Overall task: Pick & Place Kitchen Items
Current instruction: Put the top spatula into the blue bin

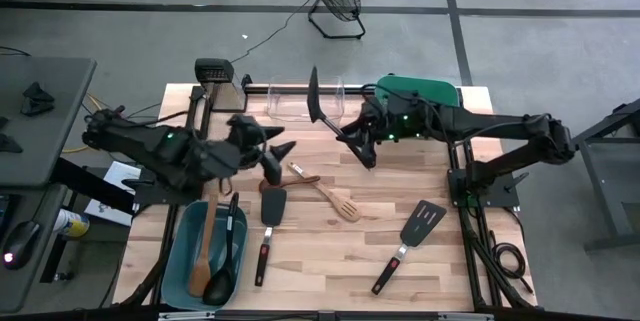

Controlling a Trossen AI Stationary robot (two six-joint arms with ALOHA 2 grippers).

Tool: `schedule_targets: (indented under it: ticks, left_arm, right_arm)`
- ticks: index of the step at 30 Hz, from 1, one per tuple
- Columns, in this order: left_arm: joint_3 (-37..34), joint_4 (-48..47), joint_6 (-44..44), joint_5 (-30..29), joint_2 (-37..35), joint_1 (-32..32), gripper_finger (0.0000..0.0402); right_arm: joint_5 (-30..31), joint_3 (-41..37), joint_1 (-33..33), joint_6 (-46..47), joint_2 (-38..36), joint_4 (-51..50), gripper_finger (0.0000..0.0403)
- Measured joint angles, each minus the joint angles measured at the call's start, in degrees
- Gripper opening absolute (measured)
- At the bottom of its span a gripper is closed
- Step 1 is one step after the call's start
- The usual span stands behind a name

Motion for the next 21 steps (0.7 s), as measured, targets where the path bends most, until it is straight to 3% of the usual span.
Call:
schedule_targets:
  ticks: [12,21]
  left_arm:
    - [0.0,16.1,9.9,11.6,6.4,9.4,0.0229]
    - [0.0,24.7,10.1,18.4,9.8,12.5,0.0306]
  right_arm:
    - [-9.4,0.0,-2.9,-2.7,-2.7,2.8,0.0065]
    - [-10.5,0.0,-3.1,-5.0,-5.1,2.4,0.0065]
